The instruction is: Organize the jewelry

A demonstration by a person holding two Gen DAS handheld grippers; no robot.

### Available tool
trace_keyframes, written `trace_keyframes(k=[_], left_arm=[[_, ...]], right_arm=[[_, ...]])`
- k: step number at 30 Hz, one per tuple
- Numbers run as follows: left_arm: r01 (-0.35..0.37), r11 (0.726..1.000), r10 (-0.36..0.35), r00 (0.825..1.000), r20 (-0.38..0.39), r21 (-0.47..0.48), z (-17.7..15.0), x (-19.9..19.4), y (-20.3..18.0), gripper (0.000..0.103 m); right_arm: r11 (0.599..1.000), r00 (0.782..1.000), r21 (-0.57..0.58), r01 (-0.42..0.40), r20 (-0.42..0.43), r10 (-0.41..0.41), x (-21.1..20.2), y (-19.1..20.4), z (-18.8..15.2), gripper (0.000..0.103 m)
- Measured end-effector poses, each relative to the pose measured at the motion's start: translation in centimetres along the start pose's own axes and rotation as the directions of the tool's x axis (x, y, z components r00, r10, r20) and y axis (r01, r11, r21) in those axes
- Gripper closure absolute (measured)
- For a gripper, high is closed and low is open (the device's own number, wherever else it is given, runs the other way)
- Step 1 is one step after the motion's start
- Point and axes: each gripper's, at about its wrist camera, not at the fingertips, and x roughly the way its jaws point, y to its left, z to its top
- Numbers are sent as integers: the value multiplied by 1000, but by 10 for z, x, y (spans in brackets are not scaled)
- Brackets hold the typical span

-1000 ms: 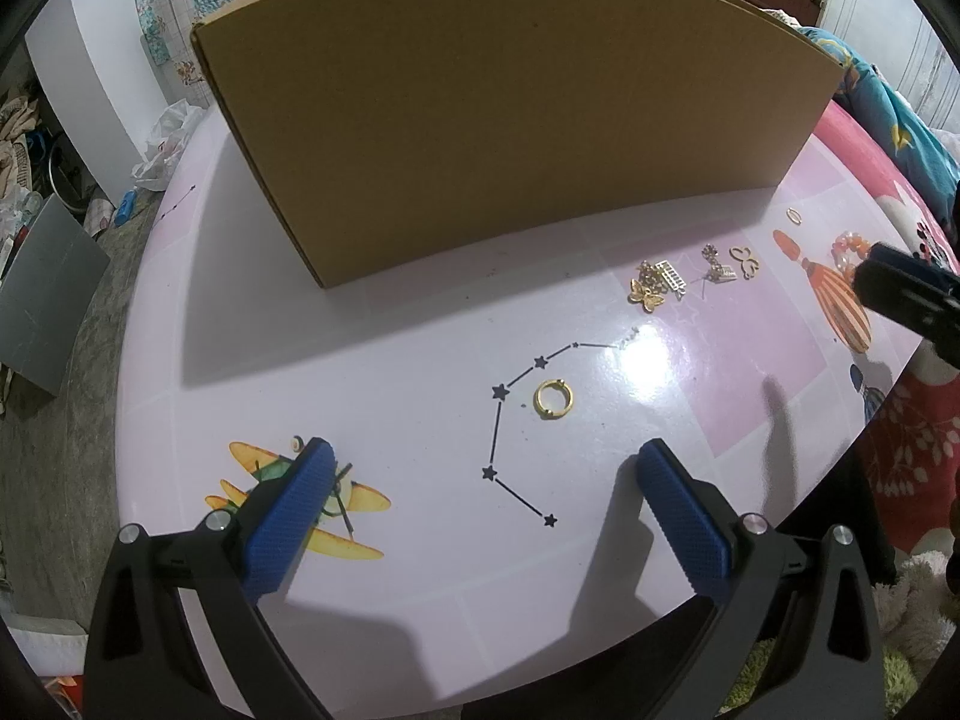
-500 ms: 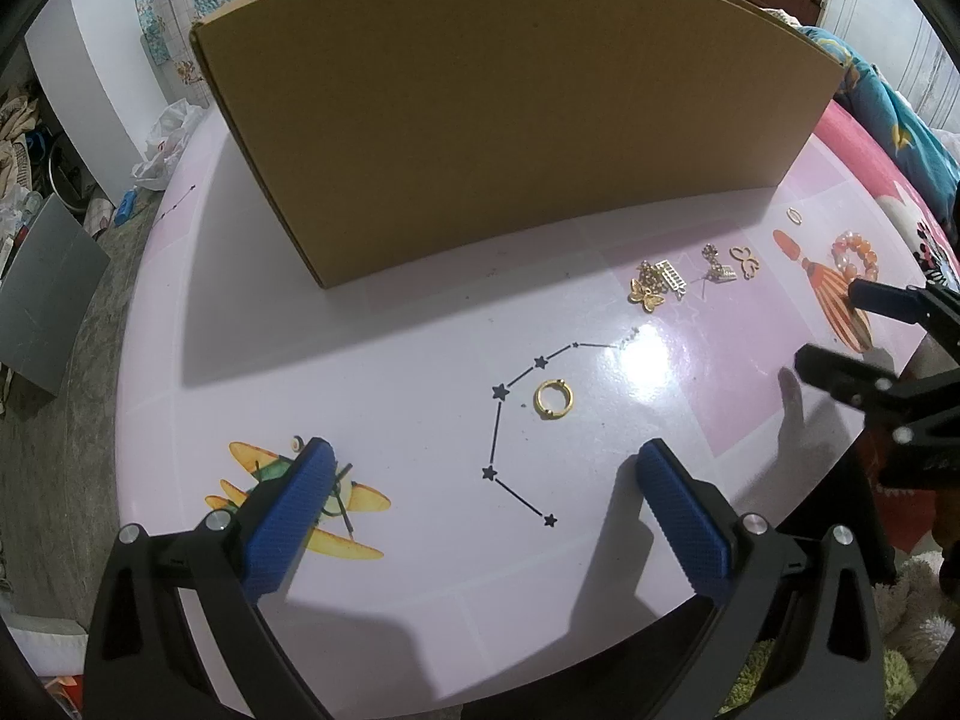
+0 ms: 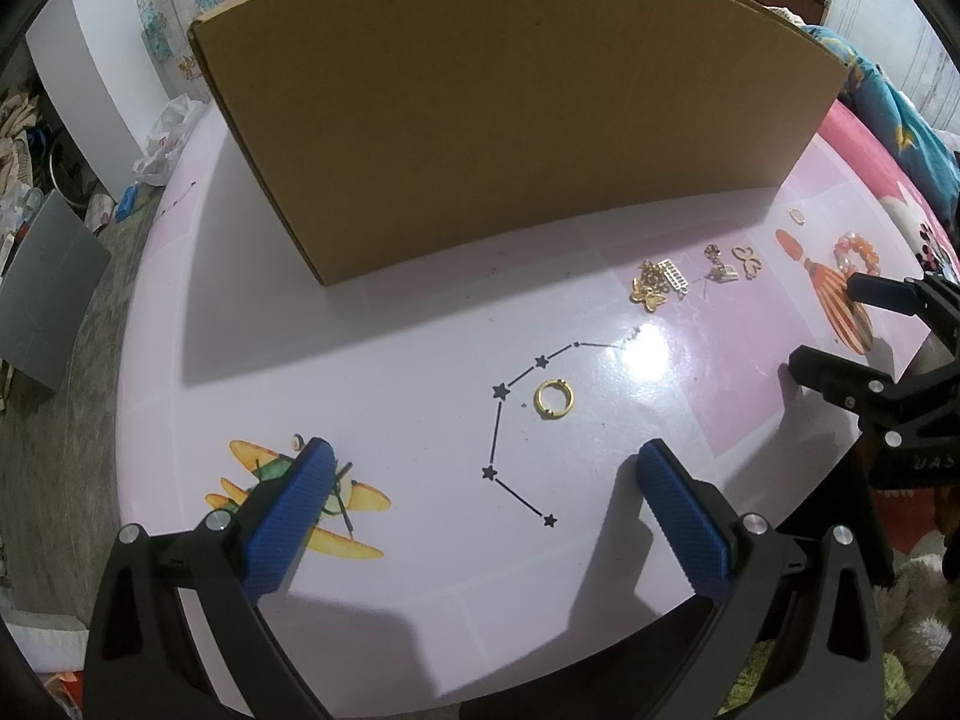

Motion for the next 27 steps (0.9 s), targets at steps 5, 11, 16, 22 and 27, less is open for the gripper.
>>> trace_keyframes(k=[5,11,16,22,27], left_arm=[[0,1000,0,1000,1,3,3,1,0,4],[3,1000,-3,1000,-4,24,7,0,-1,4],[49,998,-52,995,88,29,9,-15,-2,5],[112,992,-119,979,166,52,12,-27,-5,18],[118,990,-129,979,157,79,11,-23,-15,42]], right_arm=[[1000,1000,-13,-7,9,7,-2,-1,0,8],[1000,999,-9,-7,35,8,-3,-3,-7,8],[1000,1000,-13,-8,25,8,-4,-4,-7,8],[996,996,48,-73,59,70,-18,-14,0,8],[995,990,49,-91,108,86,-31,-19,1,8]])
